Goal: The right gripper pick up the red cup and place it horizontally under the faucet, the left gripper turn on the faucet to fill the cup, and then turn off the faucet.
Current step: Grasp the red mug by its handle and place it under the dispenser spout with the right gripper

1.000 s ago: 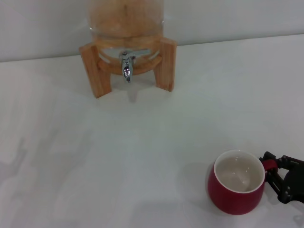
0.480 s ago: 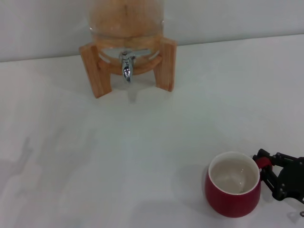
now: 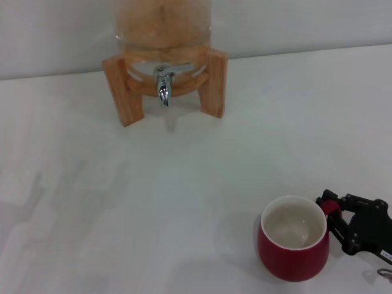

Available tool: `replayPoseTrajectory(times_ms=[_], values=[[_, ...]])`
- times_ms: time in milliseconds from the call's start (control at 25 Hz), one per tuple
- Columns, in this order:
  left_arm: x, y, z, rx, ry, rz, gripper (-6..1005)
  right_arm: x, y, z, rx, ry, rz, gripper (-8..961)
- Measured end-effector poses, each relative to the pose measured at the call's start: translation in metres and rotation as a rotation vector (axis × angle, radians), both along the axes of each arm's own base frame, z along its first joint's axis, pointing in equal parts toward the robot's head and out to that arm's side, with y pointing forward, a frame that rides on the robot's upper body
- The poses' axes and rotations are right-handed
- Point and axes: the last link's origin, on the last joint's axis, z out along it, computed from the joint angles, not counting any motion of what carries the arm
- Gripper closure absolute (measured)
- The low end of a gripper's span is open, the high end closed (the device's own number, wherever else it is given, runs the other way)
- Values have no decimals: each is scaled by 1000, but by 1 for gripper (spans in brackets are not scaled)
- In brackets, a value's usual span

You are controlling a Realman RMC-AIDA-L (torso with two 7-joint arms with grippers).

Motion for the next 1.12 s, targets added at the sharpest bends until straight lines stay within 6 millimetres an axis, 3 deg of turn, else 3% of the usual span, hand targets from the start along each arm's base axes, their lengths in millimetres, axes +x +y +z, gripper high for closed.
replayPoseTrajectory(times_ms=[880, 1120], values=[[9, 11, -6, -47, -15, -33, 161, -7, 14, -1, -14, 34, 10, 798], [13, 15, -8, -55, -14, -43, 162, -14, 28, -3, -21, 40, 25, 798]])
